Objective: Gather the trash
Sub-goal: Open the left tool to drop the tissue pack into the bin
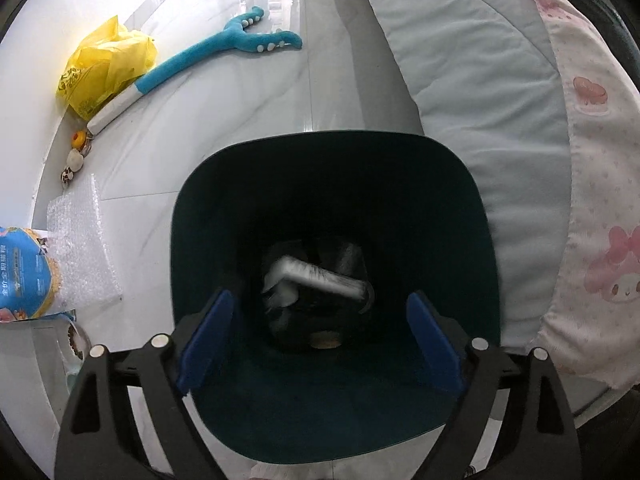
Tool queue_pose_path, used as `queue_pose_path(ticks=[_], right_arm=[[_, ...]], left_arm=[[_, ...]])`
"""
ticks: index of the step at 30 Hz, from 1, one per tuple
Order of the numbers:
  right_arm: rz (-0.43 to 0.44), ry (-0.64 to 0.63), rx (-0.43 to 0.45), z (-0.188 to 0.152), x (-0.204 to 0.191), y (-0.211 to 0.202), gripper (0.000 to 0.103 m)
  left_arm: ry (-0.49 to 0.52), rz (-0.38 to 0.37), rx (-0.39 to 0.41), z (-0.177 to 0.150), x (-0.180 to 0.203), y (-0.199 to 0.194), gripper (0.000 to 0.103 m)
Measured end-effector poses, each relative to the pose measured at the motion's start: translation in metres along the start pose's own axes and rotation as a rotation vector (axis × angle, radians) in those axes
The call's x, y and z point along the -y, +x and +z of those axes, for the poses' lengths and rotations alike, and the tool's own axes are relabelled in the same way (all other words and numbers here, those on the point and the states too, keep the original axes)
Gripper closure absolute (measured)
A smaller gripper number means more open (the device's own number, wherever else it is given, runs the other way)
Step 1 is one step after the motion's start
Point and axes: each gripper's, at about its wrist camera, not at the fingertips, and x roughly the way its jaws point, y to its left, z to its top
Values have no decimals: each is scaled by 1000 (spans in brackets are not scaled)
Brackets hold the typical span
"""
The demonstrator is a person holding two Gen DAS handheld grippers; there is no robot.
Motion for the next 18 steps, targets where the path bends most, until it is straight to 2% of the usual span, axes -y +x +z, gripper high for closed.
queue_pose_path(ticks=[6,15,18], right_arm=[[-7,-10,-50,-4,-9,23,68],[-28,-8,-162,-17,-12,58,68],[-28,3,-199,-24,-11,71,68]], left_arm=[[-41,-21,46,4,-17,-13,12],[-63,-60,264,16,-29,-67,17],[-73,-94,327,19,-30,-84,19]])
